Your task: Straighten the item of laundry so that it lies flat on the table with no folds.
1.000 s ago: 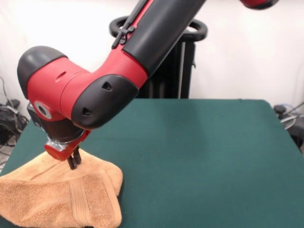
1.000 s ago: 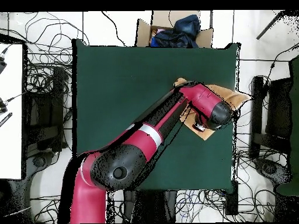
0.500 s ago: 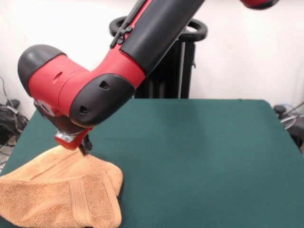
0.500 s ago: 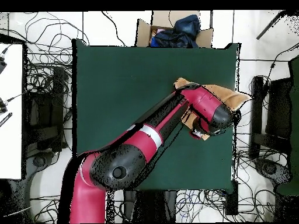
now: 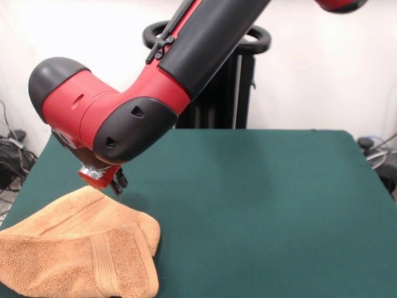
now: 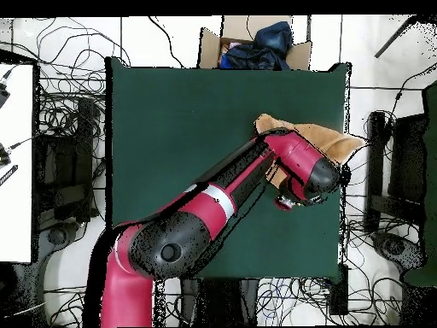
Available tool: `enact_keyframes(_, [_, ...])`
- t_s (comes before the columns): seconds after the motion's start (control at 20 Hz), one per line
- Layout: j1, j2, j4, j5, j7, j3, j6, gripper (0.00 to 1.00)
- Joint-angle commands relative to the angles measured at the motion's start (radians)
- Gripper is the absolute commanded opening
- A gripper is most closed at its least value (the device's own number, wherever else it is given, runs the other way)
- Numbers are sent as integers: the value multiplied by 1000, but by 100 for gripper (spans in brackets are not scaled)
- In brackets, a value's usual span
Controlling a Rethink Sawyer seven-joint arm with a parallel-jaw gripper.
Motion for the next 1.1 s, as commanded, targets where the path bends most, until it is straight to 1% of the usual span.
enact_keyframes(0.05, [34, -35, 50, 76, 285, 35, 26, 0])
enact_keyframes(0.2, [36, -89, 46, 82, 321, -9, 18, 0])
enact_keyframes(0.3, [38, -110, 46, 80, 331, -34, 20, 0])
enact_keyframes(0.55, [42, -124, 45, 104, 307, -57, 87, 0])
enact_keyframes(0.65, [45, -115, 46, 108, 289, -74, 127, 0])
enact_keyframes(0.8, [38, -74, 32, 99, 269, -100, 179, 0])
enact_keyframes(0.95, [28, -41, 15, 95, 261, -102, 190, 0])
enact_keyframes(1.1, [18, -21, -2, 94, 265, -83, 162, 0])
